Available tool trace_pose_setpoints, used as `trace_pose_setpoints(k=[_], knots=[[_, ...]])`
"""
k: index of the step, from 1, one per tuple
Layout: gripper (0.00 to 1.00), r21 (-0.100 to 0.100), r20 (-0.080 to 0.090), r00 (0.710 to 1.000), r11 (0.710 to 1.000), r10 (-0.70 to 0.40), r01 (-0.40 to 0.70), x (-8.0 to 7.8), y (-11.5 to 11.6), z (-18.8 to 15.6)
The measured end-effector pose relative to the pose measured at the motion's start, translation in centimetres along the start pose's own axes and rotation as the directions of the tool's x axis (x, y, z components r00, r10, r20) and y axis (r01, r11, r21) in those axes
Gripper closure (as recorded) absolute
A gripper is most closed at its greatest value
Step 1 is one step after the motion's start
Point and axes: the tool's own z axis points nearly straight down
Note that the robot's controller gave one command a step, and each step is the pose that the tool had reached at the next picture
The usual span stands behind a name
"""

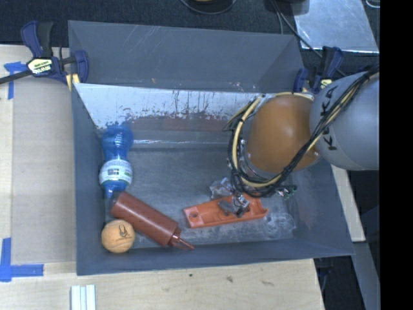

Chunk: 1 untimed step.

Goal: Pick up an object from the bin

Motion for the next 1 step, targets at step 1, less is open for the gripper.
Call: trace_pose_setpoints(k=[1], knots=[[1.00, 0.003, 0.007, 0.940, 0.940, 0.341, -0.341, -3.97, -1.38, -20.44]])
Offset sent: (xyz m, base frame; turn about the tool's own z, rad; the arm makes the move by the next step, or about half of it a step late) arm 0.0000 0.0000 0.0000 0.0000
